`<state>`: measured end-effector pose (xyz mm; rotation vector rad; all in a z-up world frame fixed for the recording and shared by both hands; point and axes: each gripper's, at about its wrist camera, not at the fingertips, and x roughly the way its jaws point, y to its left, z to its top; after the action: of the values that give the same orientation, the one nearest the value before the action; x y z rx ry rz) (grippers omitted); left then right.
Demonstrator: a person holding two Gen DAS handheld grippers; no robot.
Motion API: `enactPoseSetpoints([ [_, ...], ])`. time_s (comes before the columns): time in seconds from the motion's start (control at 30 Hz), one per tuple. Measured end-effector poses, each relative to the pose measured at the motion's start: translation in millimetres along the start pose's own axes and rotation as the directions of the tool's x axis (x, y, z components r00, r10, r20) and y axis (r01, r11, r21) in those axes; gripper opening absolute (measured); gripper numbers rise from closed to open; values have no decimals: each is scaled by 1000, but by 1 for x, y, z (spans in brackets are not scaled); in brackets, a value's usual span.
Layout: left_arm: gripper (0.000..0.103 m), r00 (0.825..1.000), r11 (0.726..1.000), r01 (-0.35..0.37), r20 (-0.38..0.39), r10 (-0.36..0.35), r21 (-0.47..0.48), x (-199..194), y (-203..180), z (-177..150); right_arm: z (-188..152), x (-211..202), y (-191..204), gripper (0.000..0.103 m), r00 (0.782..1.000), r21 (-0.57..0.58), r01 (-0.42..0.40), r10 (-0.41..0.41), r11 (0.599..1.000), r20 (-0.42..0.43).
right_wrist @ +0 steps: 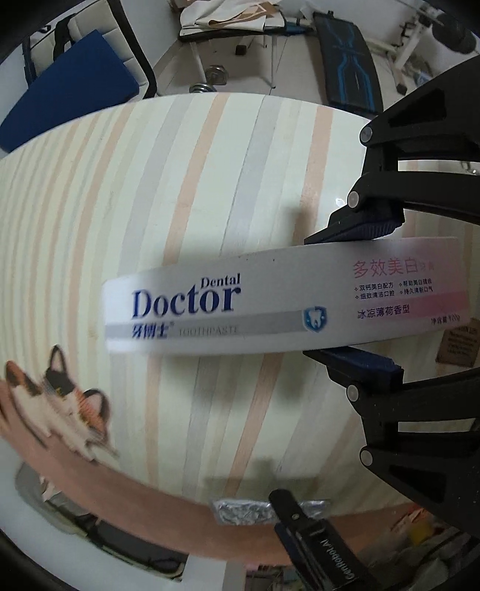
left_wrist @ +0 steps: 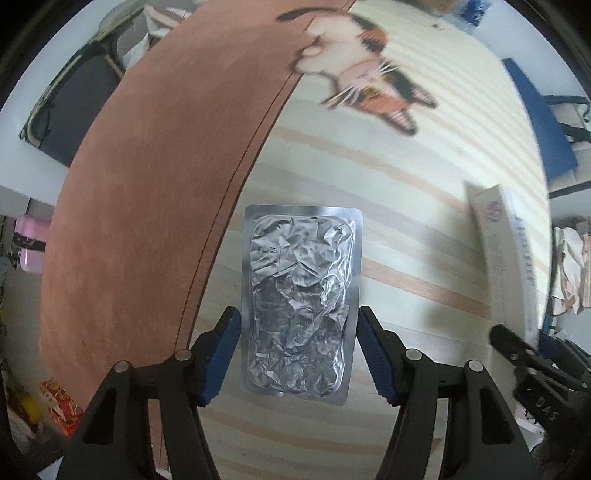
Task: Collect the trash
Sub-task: 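Carry the blister pack and toothpaste box to the bin and release them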
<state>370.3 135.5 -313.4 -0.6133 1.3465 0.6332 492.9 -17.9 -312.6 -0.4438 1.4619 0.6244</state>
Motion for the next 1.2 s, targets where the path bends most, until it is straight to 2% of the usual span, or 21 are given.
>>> enactPoseSetpoints([
  [0.1,61,999,1000,27,30,-27,10,-19,0,-3,-1,-15,17,51,999,-1,-25,25,1000,36],
  [0.33,61,992,996,79,99,-82,35,-62,10,-20,-43,-44,16,50,994,0,-61,61,998,95],
  [0.6,61,976,985,151,143,-161,78,-99,25,-69,-108,-70,45,50,984,36,-88,81,995,157],
  [0.8,61,961,963,220,136,-242,156,-110,62,-132,-196,-95,76,50,971,101,-122,98,987,219],
  [0.93,61,960,948,241,96,-265,207,-102,98,-185,-279,-90,109,50,967,172,-148,106,974,231],
  [1.1,61,966,938,256,-24,-258,232,-64,146,-250,-378,-53,149,49,980,251,-167,132,954,150],
  [1.2,61,964,940,258,-118,-237,223,-27,165,-281,-433,-13,170,49,987,288,-159,148,944,59],
])
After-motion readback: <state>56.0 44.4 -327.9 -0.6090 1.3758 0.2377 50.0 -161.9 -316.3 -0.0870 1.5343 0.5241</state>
